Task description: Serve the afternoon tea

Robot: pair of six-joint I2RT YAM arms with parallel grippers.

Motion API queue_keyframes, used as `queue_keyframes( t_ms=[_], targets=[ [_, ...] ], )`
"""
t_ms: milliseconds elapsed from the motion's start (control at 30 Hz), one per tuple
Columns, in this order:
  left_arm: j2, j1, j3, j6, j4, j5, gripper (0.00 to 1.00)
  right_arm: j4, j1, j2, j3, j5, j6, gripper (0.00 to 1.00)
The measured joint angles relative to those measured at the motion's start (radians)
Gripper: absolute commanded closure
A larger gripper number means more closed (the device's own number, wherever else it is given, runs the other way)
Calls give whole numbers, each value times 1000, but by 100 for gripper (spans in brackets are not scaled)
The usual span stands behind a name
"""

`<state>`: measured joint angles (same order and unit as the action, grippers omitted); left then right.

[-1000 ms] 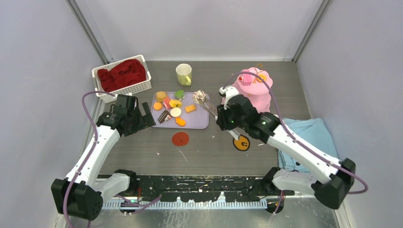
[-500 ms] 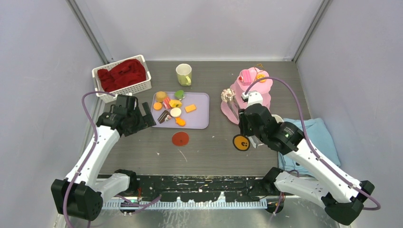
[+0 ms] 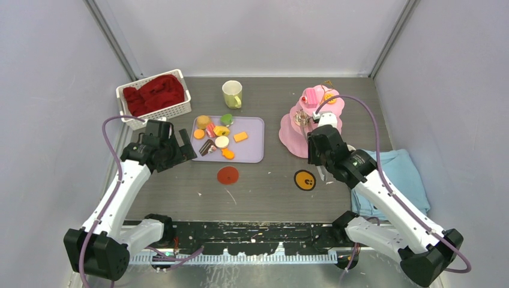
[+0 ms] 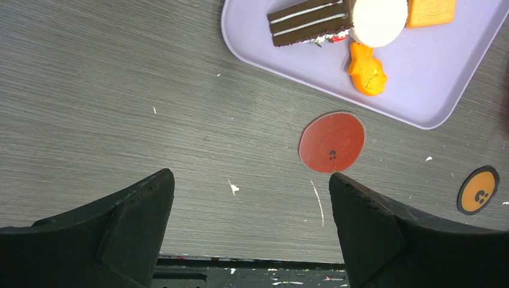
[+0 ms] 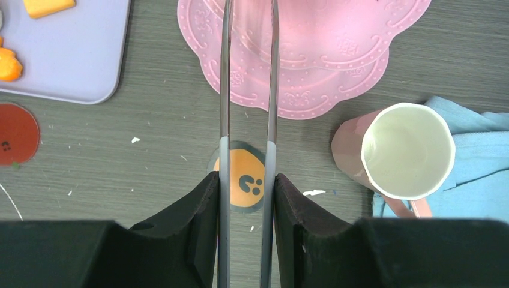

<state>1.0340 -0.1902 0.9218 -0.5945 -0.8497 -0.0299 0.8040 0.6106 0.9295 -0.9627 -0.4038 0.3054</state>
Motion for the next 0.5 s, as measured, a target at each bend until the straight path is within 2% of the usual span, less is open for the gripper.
queue_keyframes(
  t_ms=[133,200,500],
  targets=[
    [3,0,0,0,0,5,0,-35,-31,8,14,24,-9,54],
    [3,0,0,0,0,5,0,-41,-39,9,14,29,-13,50],
    [3,0,0,0,0,5,0,-28,-45,-3,12,31,-19,49]
  ],
)
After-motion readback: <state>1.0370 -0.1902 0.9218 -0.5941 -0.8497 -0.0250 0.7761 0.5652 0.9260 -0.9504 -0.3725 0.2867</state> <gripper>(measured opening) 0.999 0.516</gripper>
